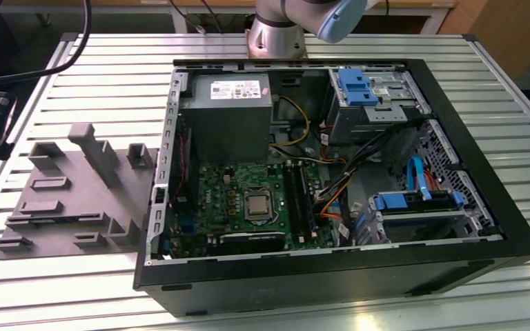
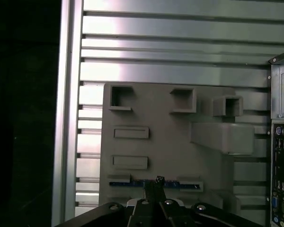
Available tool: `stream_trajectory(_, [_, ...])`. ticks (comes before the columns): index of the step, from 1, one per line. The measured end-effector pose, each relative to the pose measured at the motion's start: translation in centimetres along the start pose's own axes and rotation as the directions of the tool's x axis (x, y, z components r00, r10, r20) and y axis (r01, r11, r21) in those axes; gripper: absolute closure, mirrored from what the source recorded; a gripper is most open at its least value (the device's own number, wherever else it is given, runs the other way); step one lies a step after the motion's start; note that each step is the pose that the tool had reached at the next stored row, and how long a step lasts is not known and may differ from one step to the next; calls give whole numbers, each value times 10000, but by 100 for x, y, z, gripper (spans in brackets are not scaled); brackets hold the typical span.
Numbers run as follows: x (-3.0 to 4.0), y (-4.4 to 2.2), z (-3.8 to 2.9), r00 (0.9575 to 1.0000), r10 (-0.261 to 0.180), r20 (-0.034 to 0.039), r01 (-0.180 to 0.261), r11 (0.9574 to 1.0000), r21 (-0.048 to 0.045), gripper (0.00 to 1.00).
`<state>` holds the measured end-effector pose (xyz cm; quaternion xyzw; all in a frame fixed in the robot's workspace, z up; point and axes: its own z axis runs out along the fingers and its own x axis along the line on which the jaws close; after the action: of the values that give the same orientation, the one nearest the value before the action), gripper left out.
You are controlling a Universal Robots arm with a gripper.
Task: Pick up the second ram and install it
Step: 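Pick up the second ram and move it above second insertion slot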
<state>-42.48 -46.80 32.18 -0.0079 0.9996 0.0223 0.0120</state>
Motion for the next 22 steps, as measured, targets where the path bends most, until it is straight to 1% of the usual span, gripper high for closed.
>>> stream_trajectory(5, [0, 0, 0, 9995, -322, -15, 322, 9995, -8, 89])
stream_trajectory(10, [0, 0, 0, 9981, -621, -27, 621, 9981, -16, 89])
stream_trajectory(22, [1, 0, 0, 9919, -1272, -55, 1272, 9919, -35, 89])
